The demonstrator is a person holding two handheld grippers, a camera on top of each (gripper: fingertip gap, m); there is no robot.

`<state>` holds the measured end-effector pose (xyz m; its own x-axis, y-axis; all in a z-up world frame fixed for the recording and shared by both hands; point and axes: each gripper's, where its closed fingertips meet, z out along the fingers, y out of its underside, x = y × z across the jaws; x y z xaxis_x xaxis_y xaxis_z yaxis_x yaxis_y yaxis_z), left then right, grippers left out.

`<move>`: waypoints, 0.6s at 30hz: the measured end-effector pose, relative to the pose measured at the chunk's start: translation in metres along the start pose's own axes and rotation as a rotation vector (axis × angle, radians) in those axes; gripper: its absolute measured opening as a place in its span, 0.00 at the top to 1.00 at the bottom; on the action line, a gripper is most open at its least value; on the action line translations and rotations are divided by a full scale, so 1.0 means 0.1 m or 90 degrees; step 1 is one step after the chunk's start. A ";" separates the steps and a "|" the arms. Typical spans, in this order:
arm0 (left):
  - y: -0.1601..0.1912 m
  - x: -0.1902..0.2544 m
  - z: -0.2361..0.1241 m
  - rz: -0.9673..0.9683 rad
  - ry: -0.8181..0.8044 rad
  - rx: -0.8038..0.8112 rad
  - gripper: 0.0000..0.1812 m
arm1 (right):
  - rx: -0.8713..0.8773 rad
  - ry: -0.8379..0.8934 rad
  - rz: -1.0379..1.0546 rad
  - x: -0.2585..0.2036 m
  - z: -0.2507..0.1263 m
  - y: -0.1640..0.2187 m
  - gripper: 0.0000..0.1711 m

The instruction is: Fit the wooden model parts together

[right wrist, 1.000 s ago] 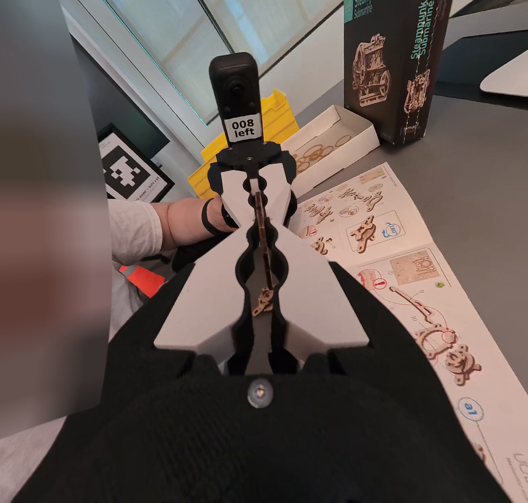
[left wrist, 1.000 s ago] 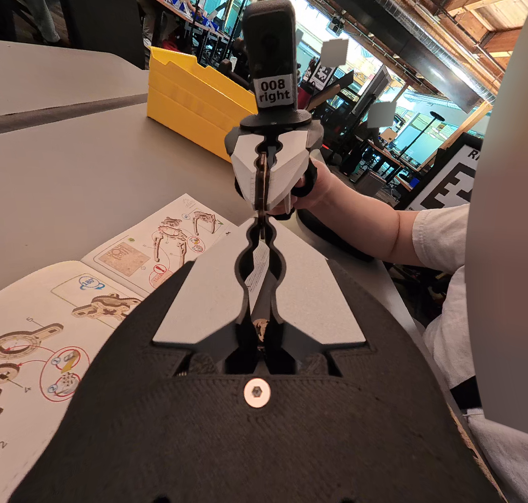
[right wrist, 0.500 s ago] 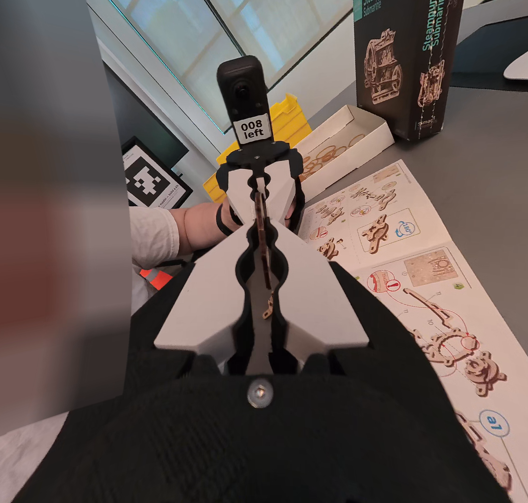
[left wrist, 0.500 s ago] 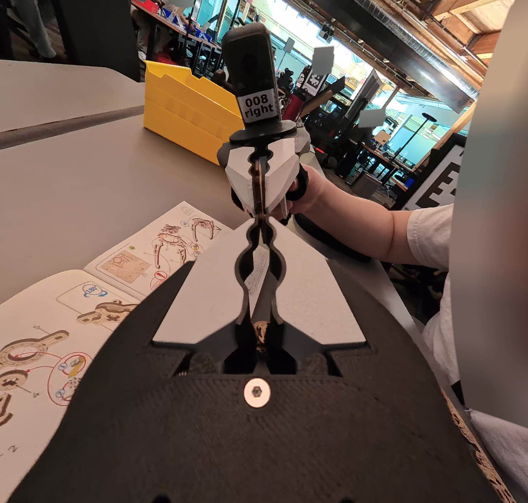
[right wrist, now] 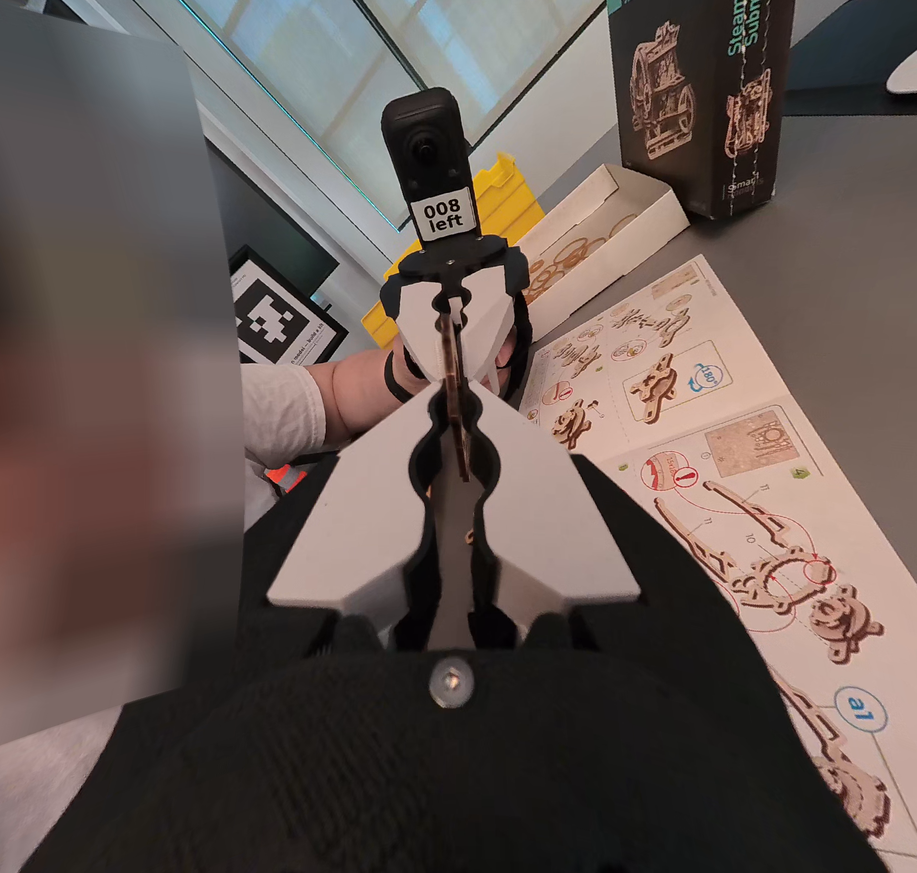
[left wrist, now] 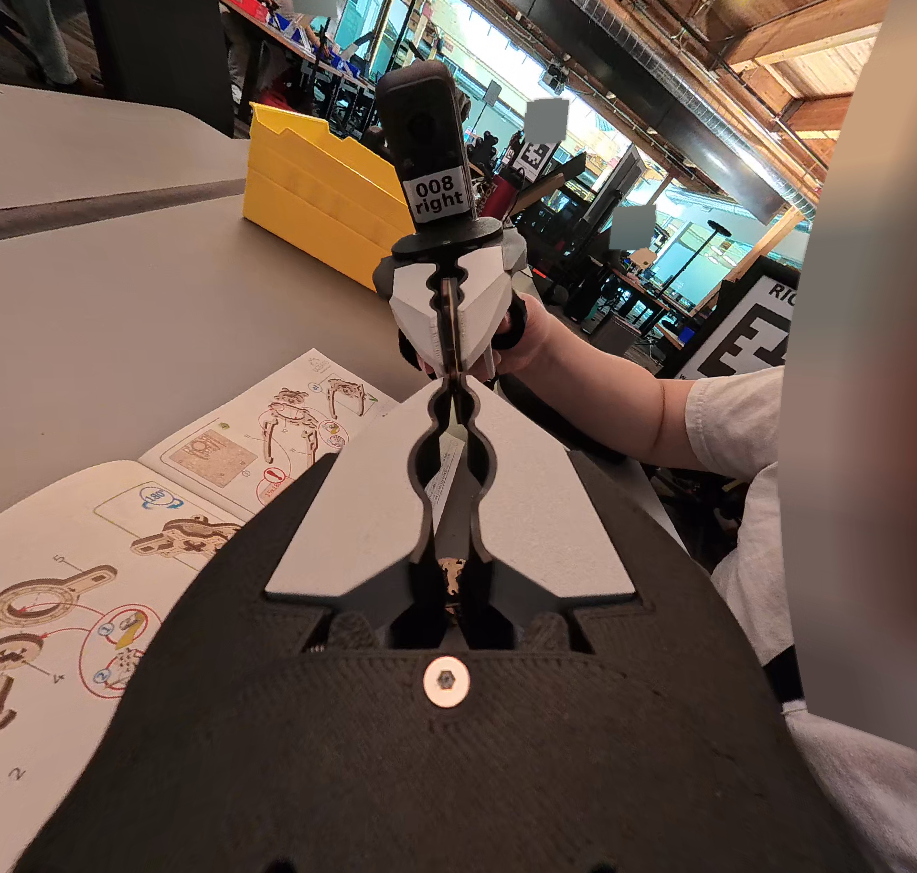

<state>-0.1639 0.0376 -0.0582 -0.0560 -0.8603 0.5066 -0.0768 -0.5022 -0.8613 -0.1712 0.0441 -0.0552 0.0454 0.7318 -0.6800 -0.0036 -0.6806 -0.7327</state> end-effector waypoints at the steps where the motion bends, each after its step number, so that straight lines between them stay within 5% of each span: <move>1: 0.00 -0.01 0.00 0.001 -0.003 0.000 1.00 | -0.001 0.002 0.001 0.00 0.00 0.00 0.99; 18: 0.05 -0.02 0.02 -0.003 -0.008 -0.023 1.00 | 0.016 0.002 0.001 0.01 0.02 -0.02 0.99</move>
<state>-0.1622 0.0367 -0.0635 -0.0431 -0.8592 0.5099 -0.1132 -0.5029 -0.8569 -0.1730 0.0463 -0.0547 0.0484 0.7311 -0.6805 -0.0292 -0.6800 -0.7326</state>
